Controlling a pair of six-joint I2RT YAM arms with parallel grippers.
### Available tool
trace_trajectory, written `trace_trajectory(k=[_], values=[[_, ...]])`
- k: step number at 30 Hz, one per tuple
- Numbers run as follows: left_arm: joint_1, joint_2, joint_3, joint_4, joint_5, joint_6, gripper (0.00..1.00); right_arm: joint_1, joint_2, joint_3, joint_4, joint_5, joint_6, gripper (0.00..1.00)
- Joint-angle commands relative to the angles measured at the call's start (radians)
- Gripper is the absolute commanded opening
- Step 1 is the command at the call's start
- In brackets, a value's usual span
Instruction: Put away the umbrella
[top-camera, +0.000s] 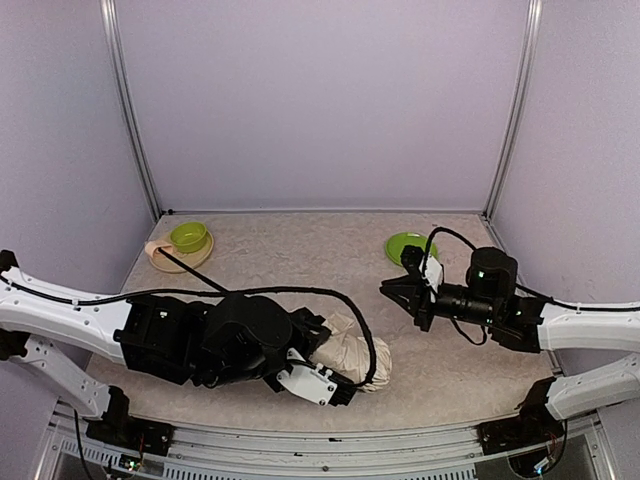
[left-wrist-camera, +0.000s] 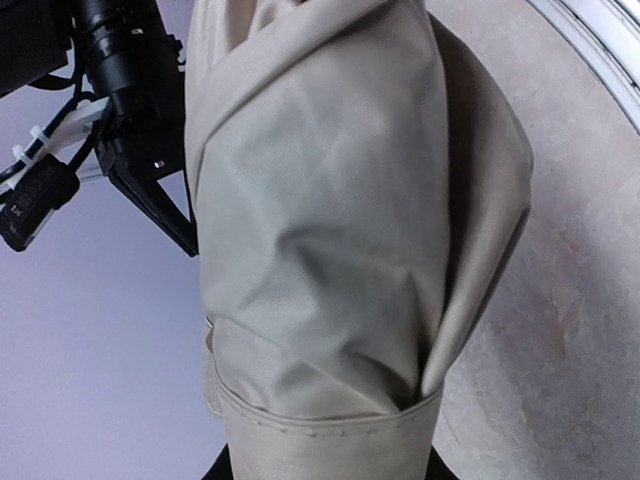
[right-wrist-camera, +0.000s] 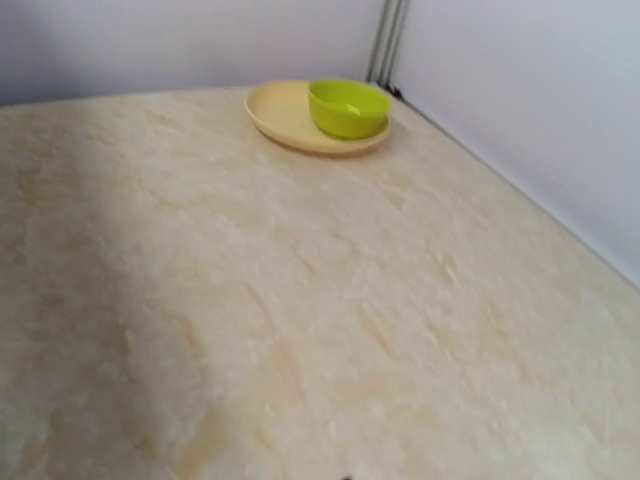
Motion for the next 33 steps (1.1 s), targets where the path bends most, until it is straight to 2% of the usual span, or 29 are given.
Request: trace_trajectory(k=[1,7,11,12,14,15,17,20,22,28,30,33], values=[[0.011,-0.020,-0.057,0.104,-0.121,0.103,0.00,-0.020,-0.044,-0.009,-0.061,-0.001,0.055,0.13],[0.012,-0.021,-0.104,0.166,-0.136,0.142,0.00,0.022,-0.041,0.055,-0.097,-0.185,0.013,0.35],[0.012,-0.010,-0.114,0.181,-0.134,0.155,0.00,0.076,0.027,0.104,-0.027,-0.281,0.091,0.49],[0.013,-0.009,-0.114,0.185,-0.129,0.158,0.00,0.077,0.057,0.116,-0.012,-0.331,0.108,0.56],[0.015,-0.004,-0.117,0.195,-0.122,0.164,0.00,0.077,0.114,0.150,-0.001,-0.406,0.151,0.84],[0.015,-0.001,-0.118,0.196,-0.123,0.167,0.00,0.082,0.136,0.169,-0.008,-0.417,0.162,0.92],[0.015,0.001,-0.118,0.196,-0.129,0.175,0.00,0.096,0.165,0.208,-0.033,-0.418,0.154,0.91],[0.018,0.006,-0.114,0.189,-0.135,0.186,0.00,0.163,0.174,0.228,-0.061,-0.311,0.079,0.89],[0.020,0.014,-0.109,0.180,-0.137,0.188,0.00,0.183,0.181,0.239,-0.069,-0.291,0.064,0.88],[0.023,0.020,-0.109,0.186,-0.154,0.198,0.00,0.218,0.230,0.291,-0.190,-0.146,0.042,0.78],[0.020,0.019,-0.108,0.195,-0.160,0.212,0.00,0.221,0.253,0.302,-0.204,-0.137,0.040,0.71],[0.017,0.017,-0.105,0.187,-0.155,0.226,0.00,0.220,0.266,0.315,-0.232,-0.128,0.011,0.67]])
